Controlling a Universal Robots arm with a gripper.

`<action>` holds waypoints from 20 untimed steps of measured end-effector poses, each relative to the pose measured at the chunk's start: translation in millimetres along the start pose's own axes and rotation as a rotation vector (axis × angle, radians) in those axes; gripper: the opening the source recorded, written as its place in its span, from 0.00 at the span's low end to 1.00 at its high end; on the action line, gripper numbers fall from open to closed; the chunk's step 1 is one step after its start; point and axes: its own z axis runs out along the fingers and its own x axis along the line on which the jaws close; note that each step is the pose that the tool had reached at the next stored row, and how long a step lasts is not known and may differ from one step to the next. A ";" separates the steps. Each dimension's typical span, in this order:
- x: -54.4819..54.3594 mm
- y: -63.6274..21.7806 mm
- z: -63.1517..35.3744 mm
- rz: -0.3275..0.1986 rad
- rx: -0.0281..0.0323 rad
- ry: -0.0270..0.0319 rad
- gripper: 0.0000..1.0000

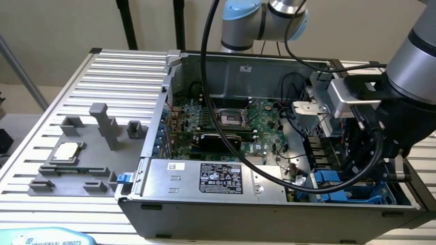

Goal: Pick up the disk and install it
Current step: 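Insert the second disk wire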

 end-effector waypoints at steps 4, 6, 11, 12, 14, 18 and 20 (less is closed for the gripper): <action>0.1 0.1 1.9 0.000 0.0000 0.0009 0.16; 0.1 0.1 2.3 0.000 0.0000 0.0002 0.16; 0.0 0.0 -0.8 0.000 0.0000 -0.0002 0.24; 0.0 -0.1 -2.0 0.000 0.0000 -0.0004 0.24; 0.2 0.2 -4.2 0.000 0.0000 -0.0001 0.24; 0.3 4.5 -6.1 0.000 0.0000 -0.0001 0.24; 0.4 7.1 -7.0 0.000 0.0000 -0.0002 0.24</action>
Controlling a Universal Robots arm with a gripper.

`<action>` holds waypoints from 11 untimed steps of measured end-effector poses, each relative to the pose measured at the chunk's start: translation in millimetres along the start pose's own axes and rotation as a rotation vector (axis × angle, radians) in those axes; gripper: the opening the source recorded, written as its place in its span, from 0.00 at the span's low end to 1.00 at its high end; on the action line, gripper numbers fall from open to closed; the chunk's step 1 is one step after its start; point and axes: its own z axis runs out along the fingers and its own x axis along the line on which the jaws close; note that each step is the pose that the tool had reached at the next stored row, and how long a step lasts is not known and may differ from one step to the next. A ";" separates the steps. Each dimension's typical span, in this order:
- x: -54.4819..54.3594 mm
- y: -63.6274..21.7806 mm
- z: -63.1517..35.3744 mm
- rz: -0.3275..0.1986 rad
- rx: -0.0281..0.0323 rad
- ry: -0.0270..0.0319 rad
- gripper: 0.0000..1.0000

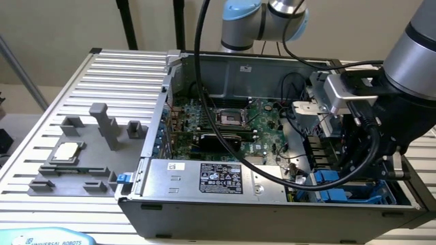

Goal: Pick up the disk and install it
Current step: 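Insert the second disk wire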

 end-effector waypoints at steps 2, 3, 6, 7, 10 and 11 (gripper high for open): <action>0.1 2.0 -1.0 0.000 0.0001 -0.0002 0.24; 0.1 2.8 -1.4 0.000 0.0003 0.0001 0.24; 0.1 3.0 -1.4 0.000 0.0005 -0.0003 0.24; 0.1 3.0 -1.4 0.000 0.0005 -0.0003 0.24; 0.1 3.0 -1.4 0.000 0.0004 -0.0003 0.24; 0.1 3.1 -1.4 0.000 0.0004 -0.0002 0.24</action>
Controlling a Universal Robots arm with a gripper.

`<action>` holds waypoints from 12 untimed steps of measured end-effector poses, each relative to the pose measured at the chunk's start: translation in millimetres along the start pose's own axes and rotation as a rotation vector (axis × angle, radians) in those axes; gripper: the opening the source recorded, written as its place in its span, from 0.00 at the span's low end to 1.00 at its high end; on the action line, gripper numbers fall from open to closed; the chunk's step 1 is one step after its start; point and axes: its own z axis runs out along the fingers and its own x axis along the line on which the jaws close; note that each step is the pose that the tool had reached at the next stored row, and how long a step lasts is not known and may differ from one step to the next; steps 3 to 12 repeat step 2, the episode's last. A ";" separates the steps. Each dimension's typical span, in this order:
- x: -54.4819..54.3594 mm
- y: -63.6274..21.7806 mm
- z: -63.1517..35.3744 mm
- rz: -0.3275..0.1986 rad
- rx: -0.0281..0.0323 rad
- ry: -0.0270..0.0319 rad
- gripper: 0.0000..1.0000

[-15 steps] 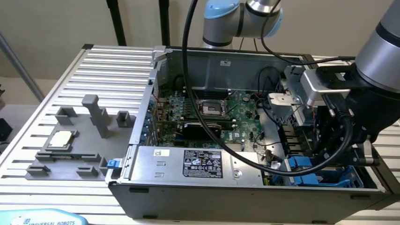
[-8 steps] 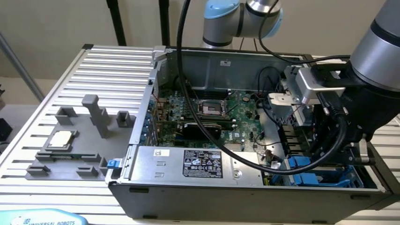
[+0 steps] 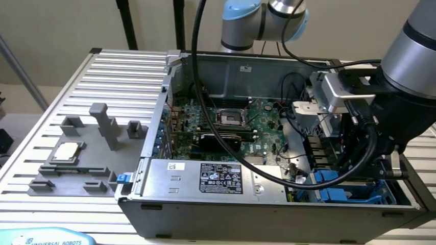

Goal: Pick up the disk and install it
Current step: 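Insert the second disk wire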

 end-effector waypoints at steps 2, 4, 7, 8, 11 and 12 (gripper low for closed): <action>0.0 0.0 0.0 0.000 0.0000 0.0001 0.24; 0.0 0.0 0.0 0.000 0.0000 0.0001 0.24; 0.0 0.0 0.0 0.000 0.0000 0.0001 0.24; 0.0 0.0 0.0 0.000 0.0000 0.0001 0.24; 0.0 0.0 0.0 0.000 0.0000 0.0001 0.24; 0.0 0.0 0.0 0.000 0.0000 0.0001 0.24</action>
